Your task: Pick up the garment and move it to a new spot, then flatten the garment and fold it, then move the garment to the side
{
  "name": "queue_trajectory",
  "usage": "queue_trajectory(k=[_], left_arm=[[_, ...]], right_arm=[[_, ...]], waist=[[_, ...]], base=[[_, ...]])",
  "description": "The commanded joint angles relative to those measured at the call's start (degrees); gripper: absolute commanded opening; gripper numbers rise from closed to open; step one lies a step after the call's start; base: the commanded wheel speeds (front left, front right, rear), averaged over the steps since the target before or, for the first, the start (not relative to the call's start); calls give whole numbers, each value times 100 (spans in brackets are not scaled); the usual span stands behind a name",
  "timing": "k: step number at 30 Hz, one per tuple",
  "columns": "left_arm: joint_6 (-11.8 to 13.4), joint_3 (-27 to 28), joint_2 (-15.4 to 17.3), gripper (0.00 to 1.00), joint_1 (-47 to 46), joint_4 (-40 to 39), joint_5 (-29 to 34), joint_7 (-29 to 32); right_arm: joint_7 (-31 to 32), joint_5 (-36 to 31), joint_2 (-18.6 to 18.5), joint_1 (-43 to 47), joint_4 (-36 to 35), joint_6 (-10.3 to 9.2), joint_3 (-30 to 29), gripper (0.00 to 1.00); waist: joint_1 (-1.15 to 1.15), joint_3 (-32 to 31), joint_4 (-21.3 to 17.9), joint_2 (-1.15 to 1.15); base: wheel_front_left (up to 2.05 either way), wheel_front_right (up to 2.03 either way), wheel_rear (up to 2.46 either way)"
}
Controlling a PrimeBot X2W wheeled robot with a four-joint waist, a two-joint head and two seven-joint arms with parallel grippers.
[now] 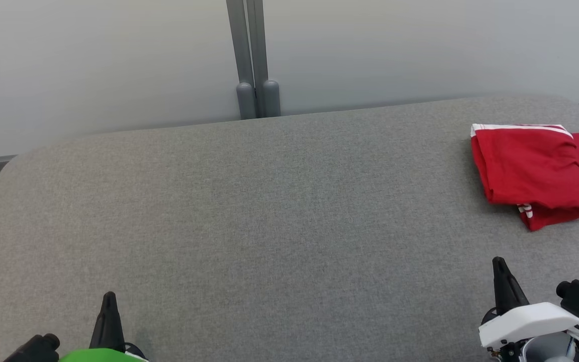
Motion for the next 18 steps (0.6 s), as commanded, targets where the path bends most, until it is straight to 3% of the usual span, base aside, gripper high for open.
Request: queue_trajectory(k=[1, 18], left_arm=[[-33, 33, 29, 0, -180, -91, -228, 51], [-108, 116, 40, 0, -411, -94, -1457, 393]], right_arm=[[43, 237, -37, -163, -101, -1, -11, 0], [374, 1700, -46, -291, -153, -2, -32, 0]], waist=[[0, 2, 2, 0], [0, 32, 20, 0]], base=[[0, 0, 0], [0, 0, 0]])
